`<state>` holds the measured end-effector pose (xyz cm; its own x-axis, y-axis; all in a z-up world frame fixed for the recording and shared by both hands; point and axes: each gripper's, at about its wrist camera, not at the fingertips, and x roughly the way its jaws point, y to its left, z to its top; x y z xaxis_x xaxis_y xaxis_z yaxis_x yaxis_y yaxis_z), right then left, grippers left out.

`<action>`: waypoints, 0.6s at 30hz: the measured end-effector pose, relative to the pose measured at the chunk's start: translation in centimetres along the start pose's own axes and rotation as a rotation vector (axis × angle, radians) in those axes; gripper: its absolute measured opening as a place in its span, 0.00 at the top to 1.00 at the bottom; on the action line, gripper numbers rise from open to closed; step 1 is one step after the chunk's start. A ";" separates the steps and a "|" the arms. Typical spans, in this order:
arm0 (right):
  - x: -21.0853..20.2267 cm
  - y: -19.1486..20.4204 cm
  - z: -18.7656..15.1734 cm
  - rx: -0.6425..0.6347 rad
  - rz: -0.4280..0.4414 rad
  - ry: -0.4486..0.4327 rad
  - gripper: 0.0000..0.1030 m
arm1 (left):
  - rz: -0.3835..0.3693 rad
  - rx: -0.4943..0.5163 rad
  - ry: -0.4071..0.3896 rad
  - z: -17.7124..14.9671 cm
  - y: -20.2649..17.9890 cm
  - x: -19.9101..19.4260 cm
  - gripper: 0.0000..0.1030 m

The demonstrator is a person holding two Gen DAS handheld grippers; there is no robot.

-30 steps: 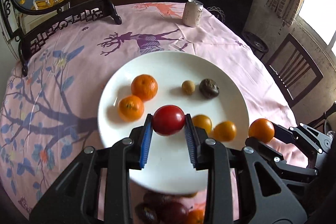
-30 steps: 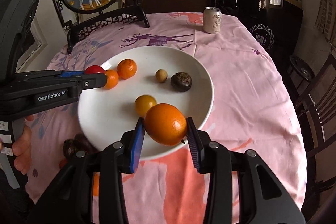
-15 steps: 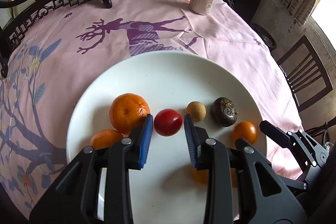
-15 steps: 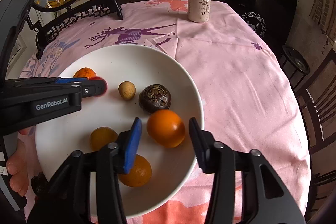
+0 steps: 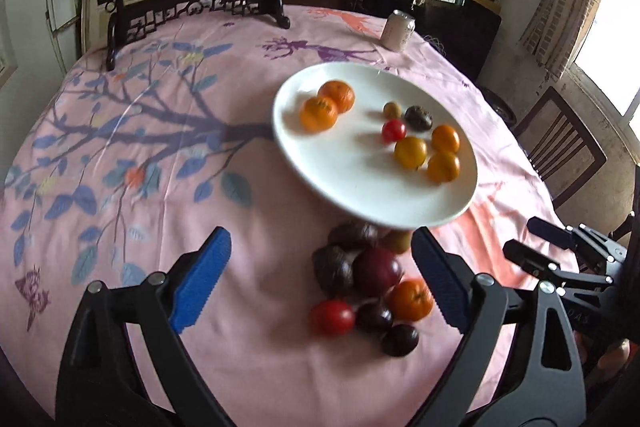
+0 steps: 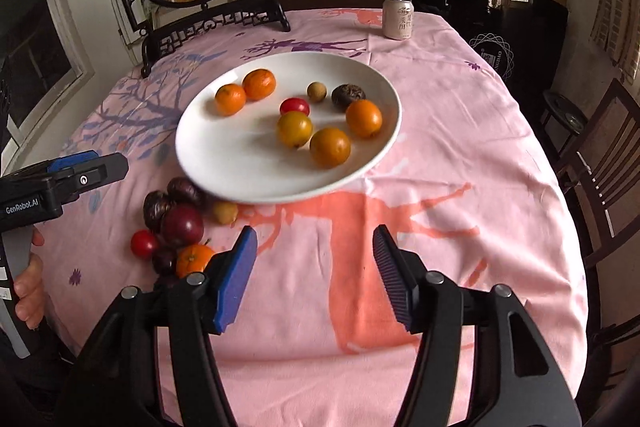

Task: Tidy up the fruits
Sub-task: 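Grasp a dark purple plum with the right tool while the left grasps a red tomato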

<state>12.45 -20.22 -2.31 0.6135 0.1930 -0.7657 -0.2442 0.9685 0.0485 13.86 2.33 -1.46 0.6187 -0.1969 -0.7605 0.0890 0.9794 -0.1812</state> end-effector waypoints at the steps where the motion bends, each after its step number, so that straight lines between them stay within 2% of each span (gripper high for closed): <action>1: -0.2 0.5 -0.1 -0.013 -0.008 0.000 0.41 | 0.004 -0.001 0.011 -0.7 0.3 -0.1 0.09; 6: -0.9 2.6 -1.2 -0.024 0.026 -0.008 0.41 | 0.043 -0.004 0.014 -4.0 1.5 -1.3 0.09; 11: -0.3 6.3 -4.0 -0.055 0.175 0.023 0.41 | 0.098 -0.021 0.016 -6.2 3.2 -2.1 0.09; 18: 1.8 9.9 -4.8 -0.091 0.205 0.052 0.41 | 0.110 -0.064 0.002 -7.1 5.4 -3.0 0.09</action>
<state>7.49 -11.05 -6.27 0.5057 0.3734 -0.7777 -0.4276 0.8914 0.1500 6.96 7.88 -4.56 0.6203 -0.0882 -0.7794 -0.0294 0.9903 -0.1354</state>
